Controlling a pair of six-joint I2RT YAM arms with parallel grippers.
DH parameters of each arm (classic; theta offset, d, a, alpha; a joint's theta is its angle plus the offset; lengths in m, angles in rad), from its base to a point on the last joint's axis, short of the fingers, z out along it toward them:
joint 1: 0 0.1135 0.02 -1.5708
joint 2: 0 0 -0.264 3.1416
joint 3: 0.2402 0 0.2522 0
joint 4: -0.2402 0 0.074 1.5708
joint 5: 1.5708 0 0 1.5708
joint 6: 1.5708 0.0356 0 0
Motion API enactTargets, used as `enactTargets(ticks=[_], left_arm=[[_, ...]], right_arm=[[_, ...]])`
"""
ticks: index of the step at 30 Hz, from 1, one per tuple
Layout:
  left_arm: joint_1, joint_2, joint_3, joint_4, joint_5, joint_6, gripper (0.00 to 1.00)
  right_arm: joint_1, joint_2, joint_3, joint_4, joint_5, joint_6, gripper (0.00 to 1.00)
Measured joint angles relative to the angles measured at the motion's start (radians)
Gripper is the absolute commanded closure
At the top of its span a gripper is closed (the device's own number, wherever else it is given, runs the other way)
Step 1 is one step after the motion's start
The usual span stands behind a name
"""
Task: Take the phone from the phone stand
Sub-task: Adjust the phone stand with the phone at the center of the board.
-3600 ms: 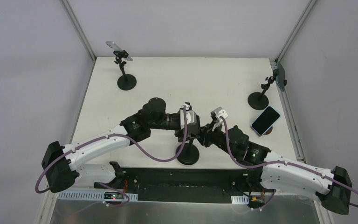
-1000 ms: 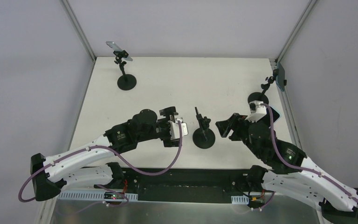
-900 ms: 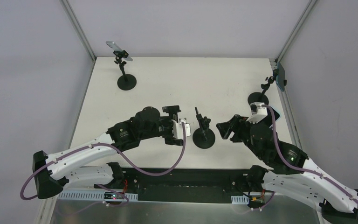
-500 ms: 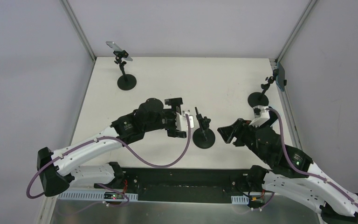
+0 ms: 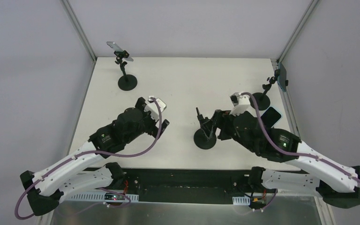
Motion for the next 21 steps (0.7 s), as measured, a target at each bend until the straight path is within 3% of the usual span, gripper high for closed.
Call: enactTargets(ticks=[6, 16, 21], left_arm=[[0.008, -0.136, -0.035, -0.086, -0.076, -0.089, 0.01], [0.008, -0.198, -0.134, -0.120, -0.114, -0.116, 0.01], [0.008, -0.204, -0.146, -0.133, -0.114, -0.129, 0.01]], right_arm=[[0.031, 0.201, 0.125, -0.097, 0.042, -0.006, 0.10], [0.033, 0.453, 0.302, -0.274, 0.079, -0.014, 0.13], [0.010, 0.526, 0.315, -0.312, 0.063, -0.012, 0.15]])
